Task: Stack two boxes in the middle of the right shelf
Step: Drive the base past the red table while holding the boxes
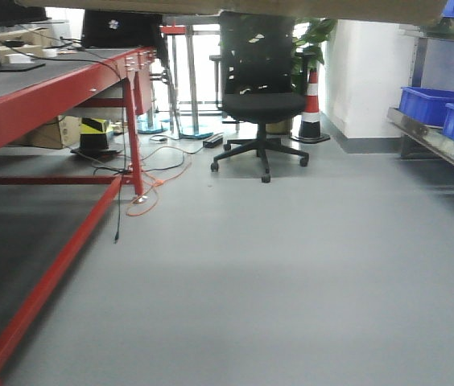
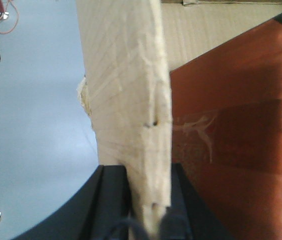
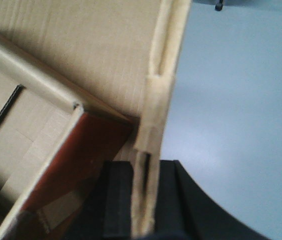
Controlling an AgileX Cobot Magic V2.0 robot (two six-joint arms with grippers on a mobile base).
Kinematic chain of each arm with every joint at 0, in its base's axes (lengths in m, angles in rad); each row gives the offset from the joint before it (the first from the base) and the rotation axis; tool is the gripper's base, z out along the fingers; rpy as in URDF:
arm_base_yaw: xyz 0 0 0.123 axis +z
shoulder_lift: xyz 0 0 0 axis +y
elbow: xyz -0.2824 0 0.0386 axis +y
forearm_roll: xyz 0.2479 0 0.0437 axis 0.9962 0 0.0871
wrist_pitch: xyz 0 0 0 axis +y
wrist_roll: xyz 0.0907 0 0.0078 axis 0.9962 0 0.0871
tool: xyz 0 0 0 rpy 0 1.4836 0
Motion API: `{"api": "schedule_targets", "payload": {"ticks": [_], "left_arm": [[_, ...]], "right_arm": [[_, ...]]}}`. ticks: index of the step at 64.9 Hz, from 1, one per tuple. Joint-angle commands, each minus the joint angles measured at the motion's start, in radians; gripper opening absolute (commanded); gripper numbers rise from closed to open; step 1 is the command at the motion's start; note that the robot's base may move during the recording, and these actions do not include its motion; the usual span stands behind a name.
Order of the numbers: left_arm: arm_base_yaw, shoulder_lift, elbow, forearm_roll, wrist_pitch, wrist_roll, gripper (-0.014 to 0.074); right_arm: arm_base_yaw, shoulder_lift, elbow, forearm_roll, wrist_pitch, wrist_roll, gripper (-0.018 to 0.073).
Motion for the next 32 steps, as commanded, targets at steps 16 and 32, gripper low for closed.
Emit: {"api": "schedule_targets", "payload": {"ticks": [16,32], "left_arm": [[0.004,-0.019,-0.014,-0.016,-0.083,-0.002,-0.0111],[0.004,-0.019,-0.014,-0.016,-0.083,-0.002,-0.0111]], "right_arm": [[-0.008,-0.004,-0.007,-0.014,-0.014,-0.012,-0.0151],[-0.008,-0.004,-0.007,-0.014,-0.014,-0.012,-0.0151]]}}
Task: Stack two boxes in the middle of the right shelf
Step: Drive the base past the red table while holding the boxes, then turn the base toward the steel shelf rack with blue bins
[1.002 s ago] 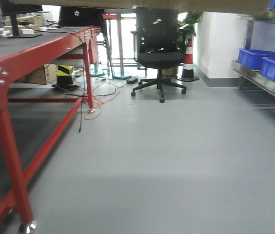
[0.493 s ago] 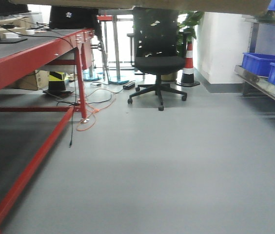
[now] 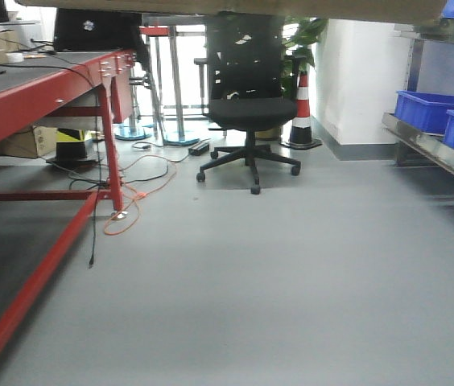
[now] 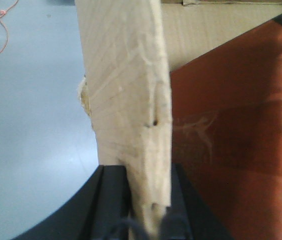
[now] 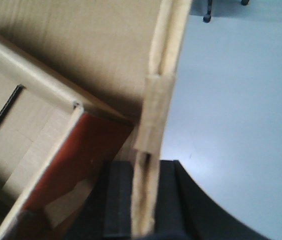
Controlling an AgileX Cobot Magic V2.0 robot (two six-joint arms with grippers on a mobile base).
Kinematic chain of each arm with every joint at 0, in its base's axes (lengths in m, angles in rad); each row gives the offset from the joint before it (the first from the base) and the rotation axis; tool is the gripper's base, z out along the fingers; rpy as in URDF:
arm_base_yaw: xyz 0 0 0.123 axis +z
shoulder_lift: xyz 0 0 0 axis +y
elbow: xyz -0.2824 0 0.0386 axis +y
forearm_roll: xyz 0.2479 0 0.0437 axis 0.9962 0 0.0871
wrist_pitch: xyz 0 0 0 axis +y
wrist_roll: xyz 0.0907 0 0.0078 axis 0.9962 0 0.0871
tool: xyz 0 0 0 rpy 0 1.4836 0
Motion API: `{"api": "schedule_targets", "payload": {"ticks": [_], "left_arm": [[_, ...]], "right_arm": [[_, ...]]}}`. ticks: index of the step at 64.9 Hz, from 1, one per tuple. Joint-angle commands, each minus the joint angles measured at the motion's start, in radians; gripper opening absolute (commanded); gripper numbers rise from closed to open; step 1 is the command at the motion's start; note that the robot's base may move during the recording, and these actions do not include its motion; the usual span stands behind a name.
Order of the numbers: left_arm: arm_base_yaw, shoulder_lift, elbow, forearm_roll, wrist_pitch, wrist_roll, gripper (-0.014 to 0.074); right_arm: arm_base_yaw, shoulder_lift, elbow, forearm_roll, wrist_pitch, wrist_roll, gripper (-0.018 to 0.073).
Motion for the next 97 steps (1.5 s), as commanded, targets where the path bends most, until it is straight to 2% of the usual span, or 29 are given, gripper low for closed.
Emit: {"api": "schedule_targets", "payload": {"ticks": [1,97], "left_arm": [[0.004,-0.019,-0.014,-0.016,-0.083,-0.002,-0.0111],[0.004,-0.019,-0.014,-0.016,-0.083,-0.002,-0.0111]], "right_arm": [[-0.008,-0.004,-0.007,-0.014,-0.014,-0.012,-0.0151],[-0.008,-0.004,-0.007,-0.014,-0.014,-0.012,-0.0151]]}}
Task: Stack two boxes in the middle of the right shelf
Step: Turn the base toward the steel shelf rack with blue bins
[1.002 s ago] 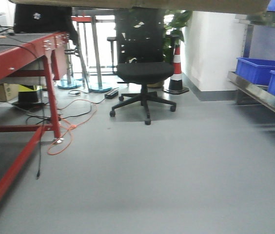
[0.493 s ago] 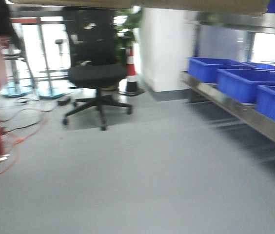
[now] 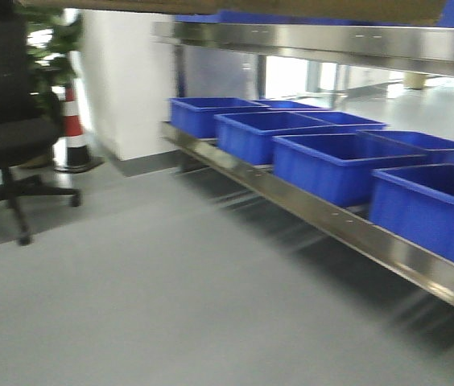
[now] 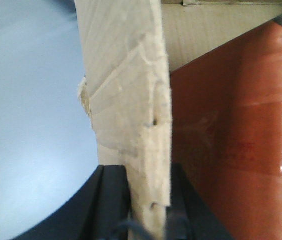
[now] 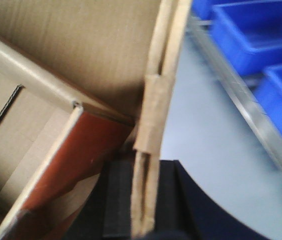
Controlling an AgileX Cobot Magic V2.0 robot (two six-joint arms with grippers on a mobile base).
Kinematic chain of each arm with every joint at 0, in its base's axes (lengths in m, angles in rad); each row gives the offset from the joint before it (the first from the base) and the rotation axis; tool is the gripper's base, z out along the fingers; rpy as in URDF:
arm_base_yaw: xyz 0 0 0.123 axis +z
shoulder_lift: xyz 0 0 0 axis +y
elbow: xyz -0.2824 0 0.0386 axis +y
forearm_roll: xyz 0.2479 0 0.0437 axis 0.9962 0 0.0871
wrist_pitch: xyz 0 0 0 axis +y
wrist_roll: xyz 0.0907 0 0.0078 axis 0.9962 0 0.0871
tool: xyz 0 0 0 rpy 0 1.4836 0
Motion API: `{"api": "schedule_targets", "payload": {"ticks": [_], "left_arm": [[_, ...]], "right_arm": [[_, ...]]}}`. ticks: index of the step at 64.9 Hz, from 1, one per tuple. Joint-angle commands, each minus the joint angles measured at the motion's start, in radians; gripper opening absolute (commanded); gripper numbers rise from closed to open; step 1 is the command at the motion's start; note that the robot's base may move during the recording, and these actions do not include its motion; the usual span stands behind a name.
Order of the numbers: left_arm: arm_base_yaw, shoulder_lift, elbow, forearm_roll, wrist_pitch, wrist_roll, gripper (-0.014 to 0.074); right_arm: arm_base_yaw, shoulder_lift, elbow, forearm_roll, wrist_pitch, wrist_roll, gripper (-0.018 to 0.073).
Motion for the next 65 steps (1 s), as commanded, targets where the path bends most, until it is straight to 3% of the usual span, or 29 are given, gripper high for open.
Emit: {"api": "schedule_targets", "payload": {"ticks": [1,65], "left_arm": [[0.004,-0.019,-0.014,-0.018,-0.081,-0.002,-0.0111],[0.004,-0.019,-0.014,-0.018,-0.081,-0.002,-0.0111]], "right_arm": [[-0.008,-0.004,-0.007,-0.015,-0.014,-0.012,-0.0151],[-0.008,-0.004,-0.007,-0.015,-0.014,-0.012,-0.0151]]}}
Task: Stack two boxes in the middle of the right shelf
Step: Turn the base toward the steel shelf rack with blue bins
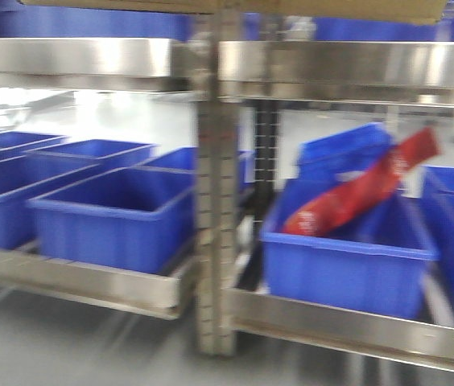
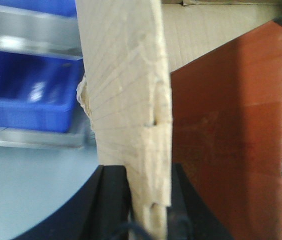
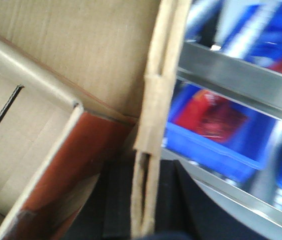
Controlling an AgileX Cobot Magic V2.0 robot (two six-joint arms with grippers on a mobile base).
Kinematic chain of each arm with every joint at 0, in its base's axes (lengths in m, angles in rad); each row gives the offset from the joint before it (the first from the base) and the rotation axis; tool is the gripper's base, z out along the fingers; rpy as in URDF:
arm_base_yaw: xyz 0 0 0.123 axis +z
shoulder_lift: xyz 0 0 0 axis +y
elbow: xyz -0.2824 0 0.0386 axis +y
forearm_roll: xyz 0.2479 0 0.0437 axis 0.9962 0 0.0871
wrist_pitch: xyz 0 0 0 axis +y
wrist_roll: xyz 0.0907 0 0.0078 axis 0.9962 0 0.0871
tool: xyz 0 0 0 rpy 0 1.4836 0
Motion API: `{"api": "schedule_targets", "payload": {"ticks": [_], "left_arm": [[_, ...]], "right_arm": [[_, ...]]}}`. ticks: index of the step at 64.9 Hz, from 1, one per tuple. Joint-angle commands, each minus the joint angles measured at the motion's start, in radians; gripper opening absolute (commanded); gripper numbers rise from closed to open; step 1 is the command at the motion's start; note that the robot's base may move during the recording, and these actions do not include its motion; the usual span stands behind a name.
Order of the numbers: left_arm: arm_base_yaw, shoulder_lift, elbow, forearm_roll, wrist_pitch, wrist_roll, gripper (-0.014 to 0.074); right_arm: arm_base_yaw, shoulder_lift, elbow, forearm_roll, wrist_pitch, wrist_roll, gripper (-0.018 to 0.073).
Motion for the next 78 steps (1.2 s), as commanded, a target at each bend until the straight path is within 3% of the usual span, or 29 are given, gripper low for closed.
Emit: {"api": "schedule_targets", "payload": {"ticks": [1,78], "left_arm": [[0.004,-0.019,-0.014,-0.016,-0.079,-0.002,-0.0111],[0.004,-0.019,-0.014,-0.016,-0.079,-0.002,-0.0111]], "right_arm": [[-0.008,-0.004,-0.007,-0.014,-0.014,-0.012,-0.0151],[-0.008,-0.004,-0.007,-0.014,-0.014,-0.012,-0.0151]]}}
